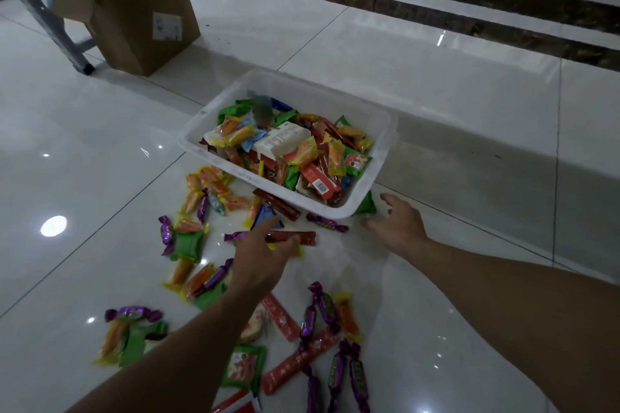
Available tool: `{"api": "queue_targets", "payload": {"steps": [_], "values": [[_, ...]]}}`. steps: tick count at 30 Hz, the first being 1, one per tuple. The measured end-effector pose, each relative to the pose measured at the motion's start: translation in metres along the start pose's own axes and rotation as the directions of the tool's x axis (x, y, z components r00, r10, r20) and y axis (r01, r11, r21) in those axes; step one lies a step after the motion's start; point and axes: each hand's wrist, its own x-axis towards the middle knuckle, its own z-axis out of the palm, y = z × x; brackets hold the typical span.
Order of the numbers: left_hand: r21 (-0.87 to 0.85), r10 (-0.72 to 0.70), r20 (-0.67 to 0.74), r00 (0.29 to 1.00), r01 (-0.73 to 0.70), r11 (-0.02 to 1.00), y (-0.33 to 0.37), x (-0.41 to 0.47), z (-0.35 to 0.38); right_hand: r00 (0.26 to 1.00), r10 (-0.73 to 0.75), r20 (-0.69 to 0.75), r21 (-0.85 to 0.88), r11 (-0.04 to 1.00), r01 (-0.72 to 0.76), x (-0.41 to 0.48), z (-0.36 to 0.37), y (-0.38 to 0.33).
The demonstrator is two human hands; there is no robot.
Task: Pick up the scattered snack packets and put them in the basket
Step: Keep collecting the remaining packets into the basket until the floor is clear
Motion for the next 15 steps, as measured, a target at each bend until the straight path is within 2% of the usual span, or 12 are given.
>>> {"api": "queue_targets", "payload": {"steps": [6, 11, 15], "values": [[-0.015, -0.061, 0.024, 0.998, 0.062, 0.998, -0.007, 0.003, 0.015, 0.997, -0.052, 0.049, -0.064, 0.996, 0.055, 0.018, 0.013, -0.002], [-0.013, -0.046, 0.08, 0.996, 0.047, 0.999, -0.005, 0.004, 0.028, 0.967, -0.064, 0.247, -0.408, 0.898, 0.163, 0.042, 0.022, 0.002], [-0.015, -0.06, 0.078, 0.995, 0.061, 0.998, -0.01, 0.01, 0.032, 0.964, -0.184, 0.191, -0.568, 0.78, 0.261, 0.043, 0.025, 0.003]]}}
